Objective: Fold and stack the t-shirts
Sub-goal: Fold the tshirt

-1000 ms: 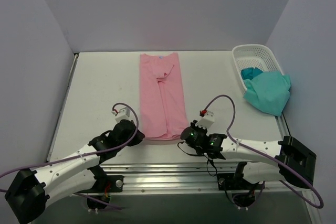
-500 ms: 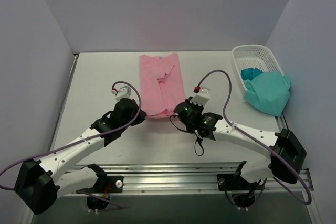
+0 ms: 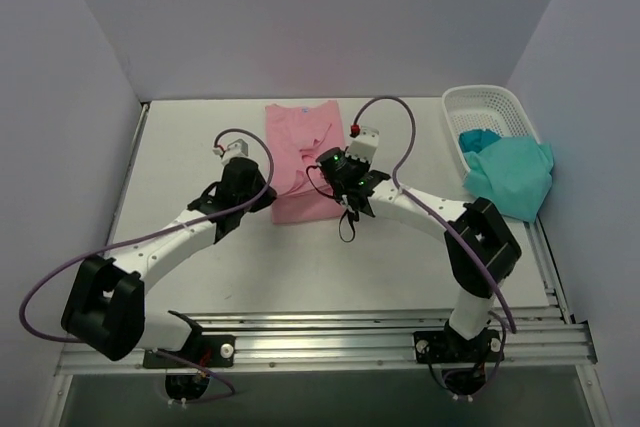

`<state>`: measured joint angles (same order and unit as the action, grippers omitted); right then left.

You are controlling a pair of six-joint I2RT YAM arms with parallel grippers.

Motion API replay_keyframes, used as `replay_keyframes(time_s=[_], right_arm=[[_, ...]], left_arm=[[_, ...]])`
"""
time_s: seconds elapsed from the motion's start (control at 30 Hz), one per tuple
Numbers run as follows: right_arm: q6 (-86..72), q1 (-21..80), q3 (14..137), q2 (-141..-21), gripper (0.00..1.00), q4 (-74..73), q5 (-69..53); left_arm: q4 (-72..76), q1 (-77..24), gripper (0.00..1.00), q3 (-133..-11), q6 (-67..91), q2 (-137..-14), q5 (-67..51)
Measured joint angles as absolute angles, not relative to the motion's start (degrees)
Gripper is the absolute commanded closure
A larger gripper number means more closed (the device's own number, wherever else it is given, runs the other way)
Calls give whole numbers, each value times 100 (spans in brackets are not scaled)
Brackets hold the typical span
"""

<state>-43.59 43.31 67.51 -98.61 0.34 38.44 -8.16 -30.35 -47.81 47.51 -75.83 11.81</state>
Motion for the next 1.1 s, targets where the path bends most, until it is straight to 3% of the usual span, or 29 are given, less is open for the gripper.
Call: replay_keyframes(time_s=[0.3,0.77,1.0,1.03,1.07,1.1], right_arm=[[-4014,3979,7979,-11041,100,117,3500],[-3610,3380,9784,-12416,100,106,2956],[-3557,3098,10610,-13469,100,86,2613],[-3551,3052,10761,-13655,94,62,2563],[-3551,3006,10912,-13837,66,14,2508],[-3564,2971,11032,-13974,44,-25,2464]], left_arm=[[-255,-2589,98,-5854,4453,-9002,545],[62,-1778,98,-6866,4246,-10243,-172],[349,-1448,98,-7675,4191,-11566,-620],[381,-1406,98,-7830,4182,-11791,-694],[403,-1367,98,-7999,4174,-12018,-764],[397,-1326,97,-8191,4174,-12261,-840]])
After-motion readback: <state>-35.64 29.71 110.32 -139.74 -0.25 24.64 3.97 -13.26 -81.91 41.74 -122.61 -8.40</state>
